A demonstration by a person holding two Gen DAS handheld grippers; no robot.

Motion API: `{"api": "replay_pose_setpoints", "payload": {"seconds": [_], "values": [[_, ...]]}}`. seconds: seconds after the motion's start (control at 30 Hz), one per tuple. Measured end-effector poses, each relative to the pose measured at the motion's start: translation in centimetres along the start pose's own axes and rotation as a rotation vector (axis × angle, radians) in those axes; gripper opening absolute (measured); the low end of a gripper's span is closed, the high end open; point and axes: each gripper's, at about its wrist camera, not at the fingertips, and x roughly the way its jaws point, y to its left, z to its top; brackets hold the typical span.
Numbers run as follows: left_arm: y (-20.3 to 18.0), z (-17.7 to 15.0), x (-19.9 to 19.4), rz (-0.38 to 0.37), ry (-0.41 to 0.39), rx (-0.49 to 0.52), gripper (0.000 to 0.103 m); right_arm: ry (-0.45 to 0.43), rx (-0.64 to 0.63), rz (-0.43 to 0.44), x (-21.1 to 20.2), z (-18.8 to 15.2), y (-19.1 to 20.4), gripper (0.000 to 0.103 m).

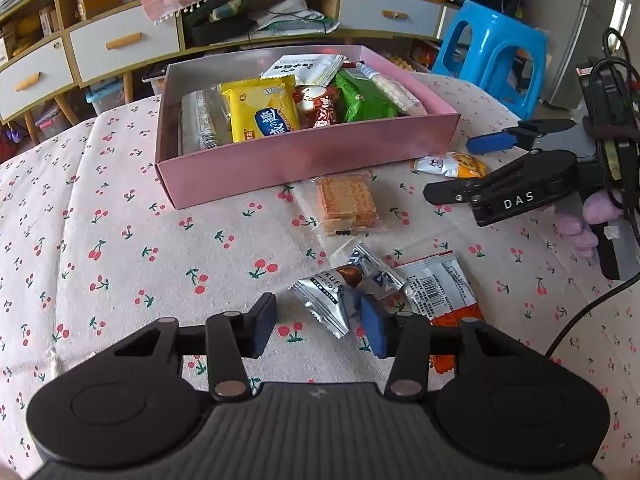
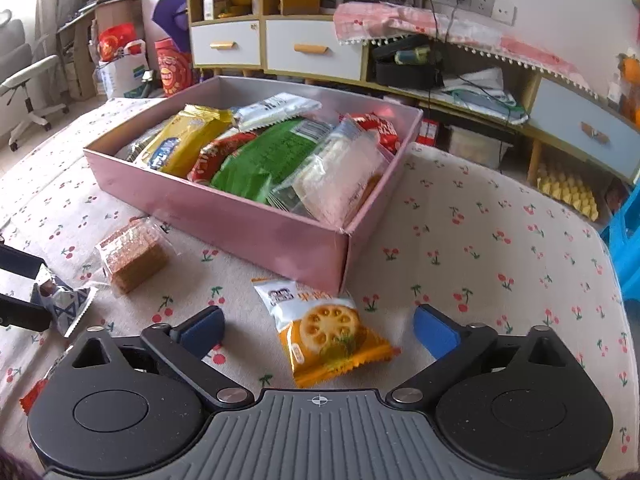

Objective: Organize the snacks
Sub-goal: 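Grasp the silver chocolate packet with the left tool while the right tool grasps the orange-slice biscuit pack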

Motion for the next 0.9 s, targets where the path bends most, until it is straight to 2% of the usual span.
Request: {"api": "replay_pose_setpoints", "payload": {"seconds": [0.1, 0.17, 0.23, 0.33, 0.53, 0.8, 0.9], "values": [[0.0, 0.0, 0.1, -0.004, -0.002, 0.0, 0.039, -0.009, -0.022, 0.015, -0.3, 0.2, 0.3, 0.085], [0.1, 0.1, 0.1, -0.006, -0.003, -0.002, 0.038, -0.01, -0.028, 0.035, -0.5, 0.3, 0.6, 0.068], [0.0, 0.2, 0.2, -0.006, -0.003, -0.004, 0.036, -0.007, -0.034, 0.037, -0.6, 0.4, 0.8, 0.061], [0.0, 0.2, 0.1, -0.001, -0.002, -0.004, 0.03, 0.001, -0.025, 0.016, -0.8, 0.6, 0.8, 0.04], [0.5, 0.3, 0.1, 0.013, 0.005, -0.045, 0.017, 0.028, -0.03, 0.0, -1.4, 0.4, 1.1, 0.038], [0.8, 0.3, -0.2, 0.001, 0.016, -0.047, 0.017, 0.07, -0.045, -0.003, -2.8, -0.5, 1.2, 0.038], [0.8, 0.3, -0.3, -0.013, 0.016, -0.04, 0.025, 0.079, -0.04, 0.006, -3.4, -0.9, 1.4, 0.038]]}}
